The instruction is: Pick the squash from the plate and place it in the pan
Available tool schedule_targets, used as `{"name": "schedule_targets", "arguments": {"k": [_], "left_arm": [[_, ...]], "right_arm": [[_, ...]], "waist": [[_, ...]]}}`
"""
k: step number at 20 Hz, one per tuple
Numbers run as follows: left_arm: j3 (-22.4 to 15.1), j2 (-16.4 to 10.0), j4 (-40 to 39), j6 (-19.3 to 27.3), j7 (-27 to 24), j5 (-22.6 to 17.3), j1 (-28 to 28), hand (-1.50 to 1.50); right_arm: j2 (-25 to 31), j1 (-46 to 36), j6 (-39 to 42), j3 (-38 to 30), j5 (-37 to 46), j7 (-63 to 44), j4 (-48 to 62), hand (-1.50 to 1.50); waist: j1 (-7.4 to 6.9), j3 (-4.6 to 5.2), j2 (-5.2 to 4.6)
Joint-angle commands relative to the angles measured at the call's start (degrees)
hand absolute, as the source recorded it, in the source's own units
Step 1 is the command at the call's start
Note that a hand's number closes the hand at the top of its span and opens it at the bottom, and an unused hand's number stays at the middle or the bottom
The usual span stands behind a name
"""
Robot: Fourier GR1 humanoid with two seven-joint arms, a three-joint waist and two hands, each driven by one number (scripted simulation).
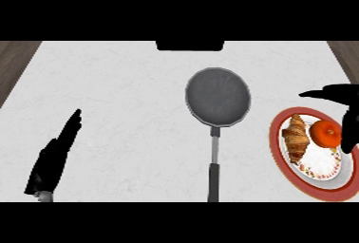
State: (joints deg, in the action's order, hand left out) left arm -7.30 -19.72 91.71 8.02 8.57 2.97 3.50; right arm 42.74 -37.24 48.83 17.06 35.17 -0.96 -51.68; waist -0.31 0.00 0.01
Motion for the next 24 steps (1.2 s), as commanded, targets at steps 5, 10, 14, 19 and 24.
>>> {"name": "schedule_targets", "arguments": {"k": [5,10,14,19,24], "left_arm": [[3.43,0.40,-0.91,-2.59,-0.51,0.61,-0.78,0.00],[3.66,2.84,-2.63,-2.45,-0.47,2.15,-1.86,0.00],[3.35,4.03,-1.90,-3.06,-0.81,3.72,-0.74,0.00],[3.23,3.14,5.83,-5.03,3.37,3.56,1.95,0.00],[5.56,4.97,-2.27,-5.12,-4.32,4.76,0.43,0.00]], "right_arm": [[-2.78,1.15,-1.78,-2.17,6.71,-0.62,2.09,-1.50],[-2.45,4.46,0.42,-2.59,9.40,0.79,0.19,-1.50],[-3.56,3.95,0.52,-4.32,12.02,0.37,0.70,-1.50],[-4.25,6.47,-7.38,-2.94,16.35,6.91,7.03,-1.50],[-7.58,2.21,-8.34,-4.84,19.92,6.12,12.93,-1.50]], "waist": [[-0.12,0.00,-0.05],[0.07,0.00,-0.03],[0.04,0.00,-0.02],[-0.42,-0.05,-0.09],[-0.40,-0.02,-0.17]]}}
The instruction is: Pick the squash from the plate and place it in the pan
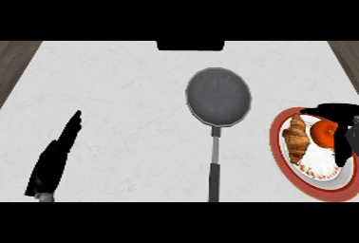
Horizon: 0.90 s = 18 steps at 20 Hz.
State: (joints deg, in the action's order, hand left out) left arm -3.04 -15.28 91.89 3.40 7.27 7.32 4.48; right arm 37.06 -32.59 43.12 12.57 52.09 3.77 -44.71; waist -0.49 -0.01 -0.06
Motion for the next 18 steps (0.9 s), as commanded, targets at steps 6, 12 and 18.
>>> {"name": "schedule_targets", "arguments": {"k": [6,12,18], "left_arm": [[1.12,1.30,2.62,-1.70,1.15,1.33,1.80,0.00],[3.58,-0.26,0.79,-3.53,2.19,0.57,-1.24,0.00],[-0.59,4.34,3.11,-1.33,2.29,3.56,1.98,0.00]], "right_arm": [[-3.21,0.70,-6.25,-2.54,4.47,3.49,6.18,-1.50],[-2.56,-1.47,-6.26,-5.92,2.66,8.36,11.12,1.50],[-4.75,0.26,-6.24,-6.82,2.67,7.76,10.87,1.50]], "waist": [[0.00,0.00,0.01],[-0.18,-0.02,-0.10],[-0.03,-0.01,0.02]]}}
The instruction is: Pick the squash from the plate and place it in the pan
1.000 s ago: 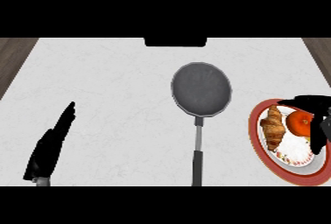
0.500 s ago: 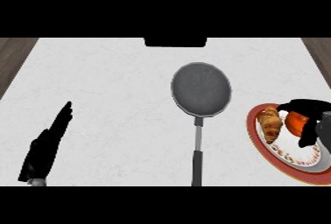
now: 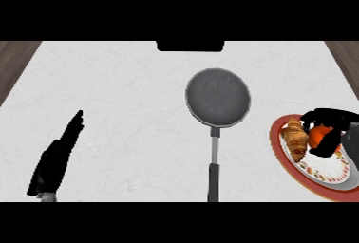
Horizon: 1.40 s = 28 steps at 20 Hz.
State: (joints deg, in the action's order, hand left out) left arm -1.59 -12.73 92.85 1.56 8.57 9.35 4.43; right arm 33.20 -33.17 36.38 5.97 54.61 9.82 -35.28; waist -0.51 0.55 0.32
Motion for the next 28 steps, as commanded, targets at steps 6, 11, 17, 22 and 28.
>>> {"name": "schedule_targets", "arguments": {"k": [6,11,17,22,28], "left_arm": [[1.76,-0.49,0.49,-1.08,2.57,0.08,-1.34,0.00],[0.49,1.33,0.59,0.03,-1.60,0.79,2.62,0.00],[2.26,-0.47,0.28,-1.51,0.99,-0.50,-0.61,0.00],[1.25,0.42,0.97,-0.88,1.59,0.94,0.16,0.00],[1.59,0.75,2.29,-0.94,1.85,1.37,-0.54,0.00]], "right_arm": [[-0.84,3.42,-9.08,-7.26,-2.39,-5.59,-2.83,1.50],[0.55,5.16,-24.50,-11.86,-2.33,-8.41,-8.15,1.50],[-1.49,1.39,-37.98,-13.64,-3.47,-2.30,-20.58,1.50],[-2.47,1.55,-37.40,-13.49,-5.46,-1.01,-30.44,1.50],[-11.01,-4.95,-35.30,-11.13,-7.07,-6.22,-30.44,1.50]], "waist": [[0.83,-0.54,-0.18],[1.15,-0.55,0.00],[1.53,-0.57,0.26],[0.96,-0.53,0.02],[-0.10,-0.54,-0.30]]}}
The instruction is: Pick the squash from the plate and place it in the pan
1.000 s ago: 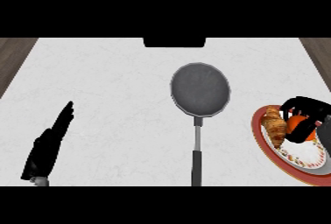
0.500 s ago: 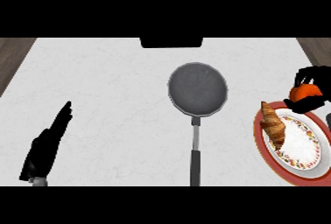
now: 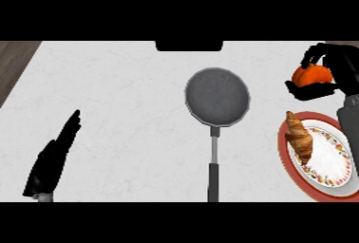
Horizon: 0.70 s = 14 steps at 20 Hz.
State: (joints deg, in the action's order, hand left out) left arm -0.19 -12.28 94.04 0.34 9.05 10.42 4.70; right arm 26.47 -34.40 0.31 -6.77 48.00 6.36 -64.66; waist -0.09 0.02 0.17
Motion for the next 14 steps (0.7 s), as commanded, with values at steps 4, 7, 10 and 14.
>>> {"name": "schedule_targets", "arguments": {"k": [4,7,10,14], "left_arm": [[0.92,-0.31,0.04,-1.24,-0.40,-0.64,0.35,0.00],[0.11,0.93,-0.29,-0.77,-0.54,0.06,0.77,0.00],[0.42,1.17,-0.40,-0.35,0.22,0.42,-1.93,0.00],[1.73,1.07,-7.85,-0.94,-5.06,0.08,-3.20,0.00]], "right_arm": [[-9.62,-10.02,4.29,3.30,-1.47,-7.75,1.89,1.50],[-14.21,-11.28,0.02,3.28,-1.45,-6.82,7.62,1.50],[-15.31,-16.98,-1.86,1.54,-1.67,-4.73,18.45,1.50],[-18.42,-20.31,-5.31,1.94,0.20,-3.98,28.39,1.50]], "waist": [[-0.86,0.01,-0.23],[-1.09,-0.02,-0.36],[-1.55,-0.05,-0.60],[-1.64,-0.01,-0.84]]}}
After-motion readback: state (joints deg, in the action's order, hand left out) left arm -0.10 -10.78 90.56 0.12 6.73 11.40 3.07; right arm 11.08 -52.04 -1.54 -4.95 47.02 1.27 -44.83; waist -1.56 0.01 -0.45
